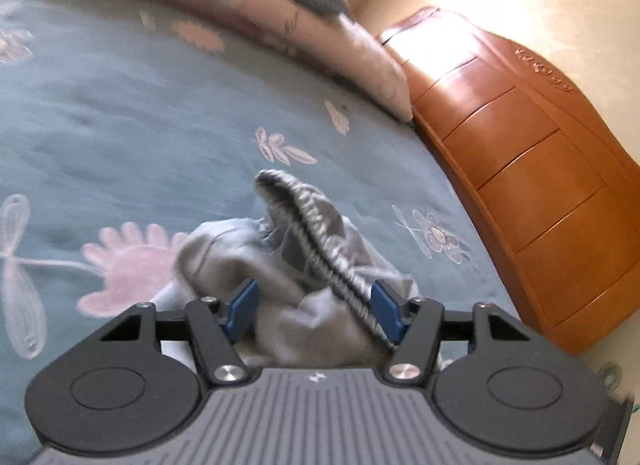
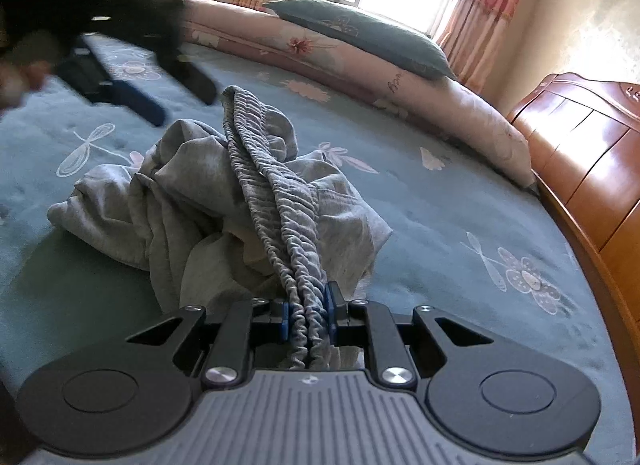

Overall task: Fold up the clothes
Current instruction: 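Grasp the waistband with the right gripper while the left gripper grasps it too, then lift the waistband with both grippers, shaking the sweatpants loose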

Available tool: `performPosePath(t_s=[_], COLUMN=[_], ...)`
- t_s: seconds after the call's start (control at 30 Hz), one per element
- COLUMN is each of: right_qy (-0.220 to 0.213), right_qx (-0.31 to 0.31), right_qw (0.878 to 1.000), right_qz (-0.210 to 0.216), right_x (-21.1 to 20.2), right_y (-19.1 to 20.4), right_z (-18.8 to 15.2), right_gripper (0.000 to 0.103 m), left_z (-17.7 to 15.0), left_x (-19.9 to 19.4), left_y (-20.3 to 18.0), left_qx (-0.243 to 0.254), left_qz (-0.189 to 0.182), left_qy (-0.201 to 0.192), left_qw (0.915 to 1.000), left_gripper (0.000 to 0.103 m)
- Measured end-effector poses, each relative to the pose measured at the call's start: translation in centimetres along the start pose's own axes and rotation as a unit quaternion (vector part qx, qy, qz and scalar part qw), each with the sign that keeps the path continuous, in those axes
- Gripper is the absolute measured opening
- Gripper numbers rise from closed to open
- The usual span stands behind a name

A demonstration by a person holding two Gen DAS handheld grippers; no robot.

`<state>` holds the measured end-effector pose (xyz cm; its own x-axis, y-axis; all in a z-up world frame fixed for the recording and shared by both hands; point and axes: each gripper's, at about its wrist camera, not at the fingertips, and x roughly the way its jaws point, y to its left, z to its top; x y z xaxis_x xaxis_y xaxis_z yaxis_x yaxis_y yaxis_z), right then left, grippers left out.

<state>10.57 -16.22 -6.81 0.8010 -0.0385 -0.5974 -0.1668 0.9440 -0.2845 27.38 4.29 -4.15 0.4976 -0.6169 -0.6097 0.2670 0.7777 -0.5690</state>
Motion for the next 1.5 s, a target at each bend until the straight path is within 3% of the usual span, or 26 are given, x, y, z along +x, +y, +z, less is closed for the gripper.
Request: performPosePath(t_s=[0.13, 0.37, 0.53, 0.6, 0.7, 0.8, 0.9, 1.03, 1.27, 1.5], right_qy=[0.000, -0.002, 0.002, 0.003, 0.008, 0.011, 0.010, 0.006, -0.001, 0.041], right_qx=[0.004, 0.008, 0.009, 0.010, 0.013, 0.007, 0.004, 0.026, 0.064, 0.109], right_qw=[1.000, 1.000, 1.000, 1.000, 1.000, 1.000, 1.000, 0.998, 0.994, 0.981], right_qz=[0.017, 0.026, 0.027, 0.025, 0.021, 0.016, 0.025, 0.050, 0.093, 0.155], right_x=[0.2, 0.5, 0.8, 0.7, 0.9, 1.1, 0.7, -0.5, -2.5, -2.8], right_y=[-0.6, -0.6, -0.5, -0.6, -0.6, -0.4, -0.7, -2.9, -6.8, -12.2], right_z=[0.0, -0.6, -1.0, -1.1, -1.2, -1.3, -1.1, -0.2, 1.4, 2.6], right_gripper=[0.019, 0.020, 0.020, 0.020, 0.027, 0.028, 0.019, 0.018, 0.017, 0.017], left_z=[2.4, 4.2, 4.8, 4.6, 4.3, 4.3, 4.5, 5.2, 7.6, 8.4], left_x=[3.9, 7.2, 9.3, 9.7, 9.5, 9.3, 8.7, 7.6, 6.9, 9.8], left_y=[0.1, -0.1, -0.3, -0.5, -0.6, -0.8, -1.1, -2.6, -8.5, -15.6], left_qx=[-0.028, -0.034, -0.037, -0.031, -0.031, -0.028, -0.027, -0.015, 0.052, 0.123], left_qz=[0.022, 0.050, 0.037, 0.034, 0.037, 0.042, 0.046, 0.043, 0.044, 0.063], left_qy=[0.038, 0.054, 0.088, 0.093, 0.086, 0.080, 0.072, 0.055, 0.035, 0.037], left_qw=[0.9987, 0.9967, 0.9948, 0.9946, 0.9951, 0.9955, 0.9960, 0.9974, 0.9971, 0.9897], left_gripper=[0.056, 0.051, 0.030, 0.017, 0.014, 0.012, 0.011, 0.011, 0.011, 0.011])
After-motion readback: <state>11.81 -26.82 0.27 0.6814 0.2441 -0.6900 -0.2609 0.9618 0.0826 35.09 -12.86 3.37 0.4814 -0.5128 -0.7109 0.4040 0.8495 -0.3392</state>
